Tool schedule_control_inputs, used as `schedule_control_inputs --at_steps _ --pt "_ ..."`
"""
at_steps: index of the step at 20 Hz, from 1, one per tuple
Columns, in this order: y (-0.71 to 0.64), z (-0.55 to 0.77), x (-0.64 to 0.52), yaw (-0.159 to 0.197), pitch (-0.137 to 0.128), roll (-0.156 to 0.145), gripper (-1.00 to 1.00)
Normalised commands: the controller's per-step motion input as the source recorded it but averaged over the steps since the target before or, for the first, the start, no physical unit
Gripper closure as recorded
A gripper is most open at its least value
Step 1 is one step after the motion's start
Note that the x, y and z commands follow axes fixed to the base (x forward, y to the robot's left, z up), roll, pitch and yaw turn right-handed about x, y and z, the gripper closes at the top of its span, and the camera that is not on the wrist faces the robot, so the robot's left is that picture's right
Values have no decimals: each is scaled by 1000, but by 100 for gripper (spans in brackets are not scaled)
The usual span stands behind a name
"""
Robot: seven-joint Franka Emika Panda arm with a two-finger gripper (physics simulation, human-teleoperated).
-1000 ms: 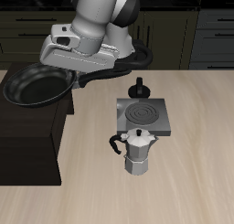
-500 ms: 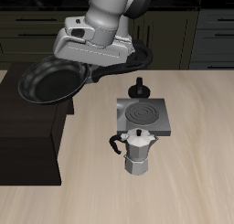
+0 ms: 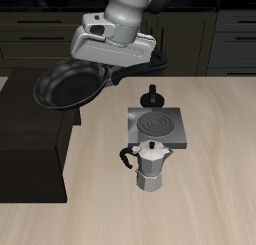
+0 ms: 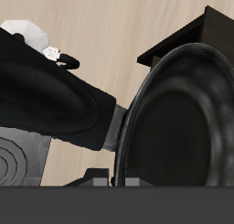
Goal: Place the frypan on the top layer of the shelf
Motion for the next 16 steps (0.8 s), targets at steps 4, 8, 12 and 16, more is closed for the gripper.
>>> schedule_control_inputs --at_steps 4,8,12,16 --pt "162 2 -20 -14 4 21 100" --pt "339 19 -52 -28 2 34 100" --pt "387 9 -33 -14 6 54 100" --pt "382 17 -25 -25 6 56 100"
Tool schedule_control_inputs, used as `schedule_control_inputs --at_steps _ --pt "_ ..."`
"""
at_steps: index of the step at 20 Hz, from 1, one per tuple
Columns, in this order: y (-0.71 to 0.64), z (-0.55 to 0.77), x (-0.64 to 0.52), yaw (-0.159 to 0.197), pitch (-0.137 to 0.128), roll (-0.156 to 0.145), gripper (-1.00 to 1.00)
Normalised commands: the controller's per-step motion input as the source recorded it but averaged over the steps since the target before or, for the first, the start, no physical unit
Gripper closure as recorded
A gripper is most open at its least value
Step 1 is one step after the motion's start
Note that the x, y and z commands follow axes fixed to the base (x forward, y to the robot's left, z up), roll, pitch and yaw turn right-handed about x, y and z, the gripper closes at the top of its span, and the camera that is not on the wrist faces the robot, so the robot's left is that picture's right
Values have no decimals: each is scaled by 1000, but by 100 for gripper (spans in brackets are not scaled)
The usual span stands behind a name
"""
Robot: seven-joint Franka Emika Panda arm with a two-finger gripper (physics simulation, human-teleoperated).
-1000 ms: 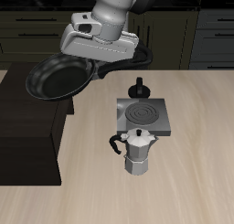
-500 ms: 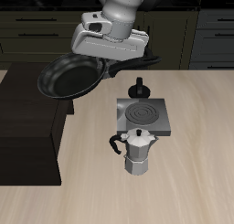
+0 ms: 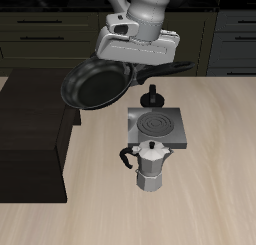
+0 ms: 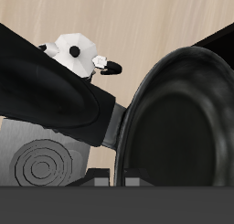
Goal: Place the frypan on the top layer of the shelf
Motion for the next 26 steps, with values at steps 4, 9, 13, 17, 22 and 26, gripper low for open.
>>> schedule_control_inputs --at_steps 4,9,13,17,22,26 --pt "370 -21 -41 -7 5 61 100" --pt "313 -42 -13 -9 10 38 100" --pt "274 -107 -4 -10 17 31 100" --pt "307 -177 44 11 18 43 100" --pt "-53 -184 59 18 3 -19 100" --pt "-92 -160 6 27 -2 -24 100"
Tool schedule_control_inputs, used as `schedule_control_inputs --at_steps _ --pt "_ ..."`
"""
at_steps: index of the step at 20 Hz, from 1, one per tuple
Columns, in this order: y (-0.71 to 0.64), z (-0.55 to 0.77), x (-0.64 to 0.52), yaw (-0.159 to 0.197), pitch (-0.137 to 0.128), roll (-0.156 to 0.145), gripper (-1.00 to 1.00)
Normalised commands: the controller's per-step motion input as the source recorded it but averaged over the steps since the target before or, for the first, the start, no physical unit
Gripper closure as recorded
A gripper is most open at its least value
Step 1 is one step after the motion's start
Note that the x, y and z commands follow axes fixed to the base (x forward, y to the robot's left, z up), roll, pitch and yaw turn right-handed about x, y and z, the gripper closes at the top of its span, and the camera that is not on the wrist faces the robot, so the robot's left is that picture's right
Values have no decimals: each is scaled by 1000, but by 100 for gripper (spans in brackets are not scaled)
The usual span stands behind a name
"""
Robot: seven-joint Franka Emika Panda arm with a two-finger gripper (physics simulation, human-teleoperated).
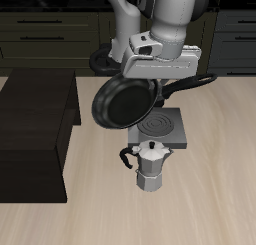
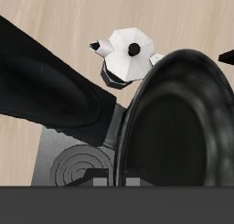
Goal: Place the frypan on the top layer of the shelf
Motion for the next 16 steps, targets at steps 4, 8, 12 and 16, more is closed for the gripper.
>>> schedule_control_inputs --at_steps 4,8,12,16 --pt "-182 -129 76 18 4 -42 100" --pt "-256 -113 60 23 6 -50 100" --pt "-251 -106 83 15 2 -55 100" --pt "-268 -40 34 29 -9 -47 100"
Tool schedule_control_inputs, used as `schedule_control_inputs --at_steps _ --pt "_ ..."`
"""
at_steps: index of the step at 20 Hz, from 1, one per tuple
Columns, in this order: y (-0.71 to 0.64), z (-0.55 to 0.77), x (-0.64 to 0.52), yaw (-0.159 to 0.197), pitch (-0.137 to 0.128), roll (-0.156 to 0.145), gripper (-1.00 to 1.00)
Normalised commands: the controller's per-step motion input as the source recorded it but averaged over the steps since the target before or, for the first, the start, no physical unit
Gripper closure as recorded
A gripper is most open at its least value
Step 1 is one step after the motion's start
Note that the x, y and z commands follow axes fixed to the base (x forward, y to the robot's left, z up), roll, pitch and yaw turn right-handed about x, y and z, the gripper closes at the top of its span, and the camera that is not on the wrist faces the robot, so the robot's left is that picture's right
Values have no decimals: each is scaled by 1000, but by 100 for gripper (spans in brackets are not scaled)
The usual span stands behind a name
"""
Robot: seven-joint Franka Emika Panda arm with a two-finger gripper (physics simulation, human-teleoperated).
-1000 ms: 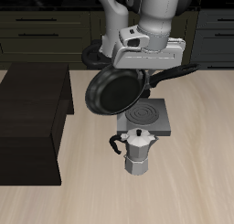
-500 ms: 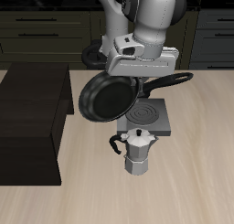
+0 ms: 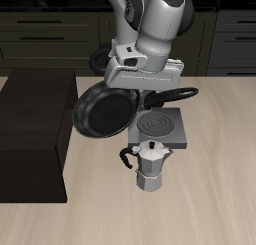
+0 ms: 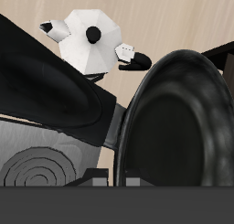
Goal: Place the frypan on the top layer of the shelf
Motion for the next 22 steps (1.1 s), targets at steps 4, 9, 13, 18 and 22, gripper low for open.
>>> schedule_control_inputs --at_steps 4,9,13,18,22 --pt "-365 -83 89 -13 17 -59 100" --pt "-270 -58 50 23 -1 -56 100" --pt "-249 -3 76 11 1 -45 100" --pt "-290 -40 51 29 -2 -52 100" --pt "-405 -148 68 42 6 -70 100"
